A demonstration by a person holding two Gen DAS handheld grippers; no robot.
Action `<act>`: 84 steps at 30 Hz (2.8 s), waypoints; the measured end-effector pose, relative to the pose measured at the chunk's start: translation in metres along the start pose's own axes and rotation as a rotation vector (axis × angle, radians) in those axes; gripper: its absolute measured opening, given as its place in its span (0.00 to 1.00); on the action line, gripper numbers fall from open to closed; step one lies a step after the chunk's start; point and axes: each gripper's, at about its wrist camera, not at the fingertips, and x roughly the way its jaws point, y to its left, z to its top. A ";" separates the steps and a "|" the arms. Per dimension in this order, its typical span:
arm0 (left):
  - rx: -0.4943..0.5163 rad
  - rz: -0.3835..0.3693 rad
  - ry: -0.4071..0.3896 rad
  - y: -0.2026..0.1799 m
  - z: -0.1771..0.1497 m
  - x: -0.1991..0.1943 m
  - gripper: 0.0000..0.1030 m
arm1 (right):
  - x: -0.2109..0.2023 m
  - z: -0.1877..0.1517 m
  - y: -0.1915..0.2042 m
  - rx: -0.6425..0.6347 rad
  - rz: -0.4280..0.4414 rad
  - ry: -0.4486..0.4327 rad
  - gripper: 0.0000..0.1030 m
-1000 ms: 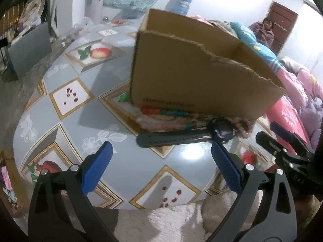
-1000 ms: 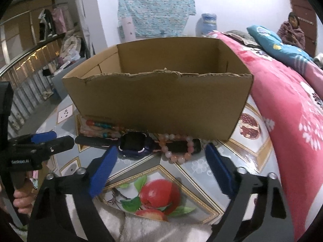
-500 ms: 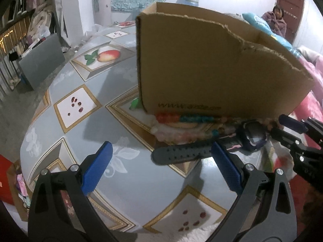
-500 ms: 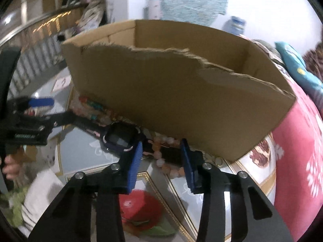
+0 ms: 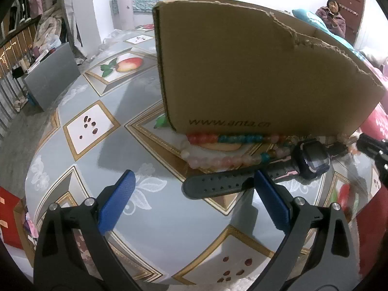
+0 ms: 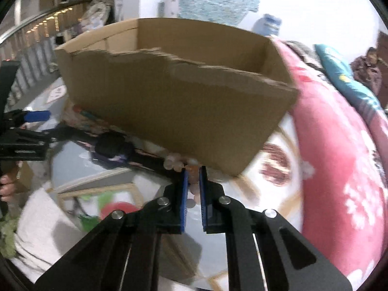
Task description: Organize jewelry
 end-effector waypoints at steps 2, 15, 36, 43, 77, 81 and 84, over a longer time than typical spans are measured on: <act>-0.004 0.001 -0.002 0.000 -0.001 -0.002 0.92 | -0.003 0.000 -0.010 0.010 -0.038 -0.006 0.09; -0.020 -0.004 -0.036 0.009 -0.010 -0.018 0.92 | -0.010 -0.004 -0.007 -0.062 -0.097 -0.007 0.09; -0.076 -0.231 -0.055 0.013 -0.004 -0.025 0.75 | 0.005 0.029 0.050 0.077 0.411 -0.006 0.35; -0.105 -0.267 -0.018 0.014 -0.002 -0.010 0.66 | 0.021 0.036 0.048 0.119 0.411 0.019 0.35; -0.010 -0.263 -0.021 -0.018 -0.016 -0.032 0.18 | 0.026 0.030 0.064 0.119 0.477 0.010 0.35; -0.005 -0.231 -0.013 -0.002 -0.017 -0.035 0.18 | 0.021 0.026 0.060 0.128 0.493 0.019 0.35; -0.015 -0.240 -0.004 0.011 -0.019 -0.036 0.18 | 0.018 0.024 0.044 0.153 0.461 0.015 0.35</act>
